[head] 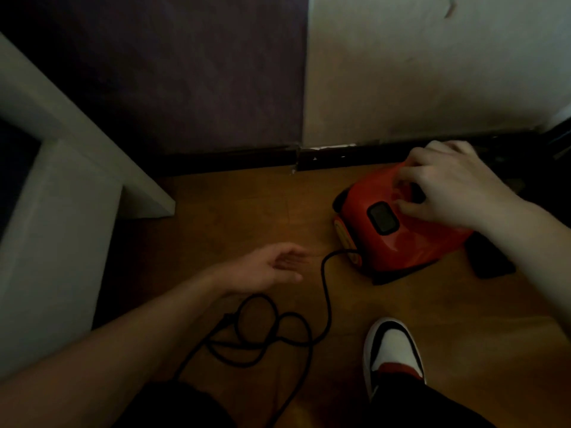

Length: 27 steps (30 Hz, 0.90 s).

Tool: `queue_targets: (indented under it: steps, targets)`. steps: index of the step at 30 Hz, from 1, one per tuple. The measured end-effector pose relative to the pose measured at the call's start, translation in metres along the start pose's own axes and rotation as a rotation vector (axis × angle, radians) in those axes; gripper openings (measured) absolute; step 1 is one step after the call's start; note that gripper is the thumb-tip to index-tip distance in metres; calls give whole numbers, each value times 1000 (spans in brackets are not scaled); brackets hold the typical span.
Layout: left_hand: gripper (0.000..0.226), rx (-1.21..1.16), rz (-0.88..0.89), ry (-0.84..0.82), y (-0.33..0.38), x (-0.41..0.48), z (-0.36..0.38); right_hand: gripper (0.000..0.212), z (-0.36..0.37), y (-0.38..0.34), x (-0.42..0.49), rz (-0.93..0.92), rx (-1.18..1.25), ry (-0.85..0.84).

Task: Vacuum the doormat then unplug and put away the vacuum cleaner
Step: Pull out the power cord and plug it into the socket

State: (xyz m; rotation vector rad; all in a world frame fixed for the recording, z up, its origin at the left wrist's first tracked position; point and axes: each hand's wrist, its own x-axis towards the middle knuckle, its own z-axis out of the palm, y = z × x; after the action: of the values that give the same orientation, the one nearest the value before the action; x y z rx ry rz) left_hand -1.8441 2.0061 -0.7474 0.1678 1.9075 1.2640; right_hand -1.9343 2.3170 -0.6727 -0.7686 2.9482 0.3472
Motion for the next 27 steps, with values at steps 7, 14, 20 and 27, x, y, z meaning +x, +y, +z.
queue_targets:
  steps: [7,14,20,27]
  targets:
    - [26,-43,-25,298,-44,-42,-8,42,-1,-71,-7,-235,100,90]
    - [20,-47,-198,582,-105,-83,5,47,-10,-100,-18,-319,105,-43]
    - [38,233,-307,666,-159,-81,25,38,18,-110,-29,-365,209,38]
    - [35,304,-288,619,-171,-71,33,37,44,-125,-22,-415,305,67]
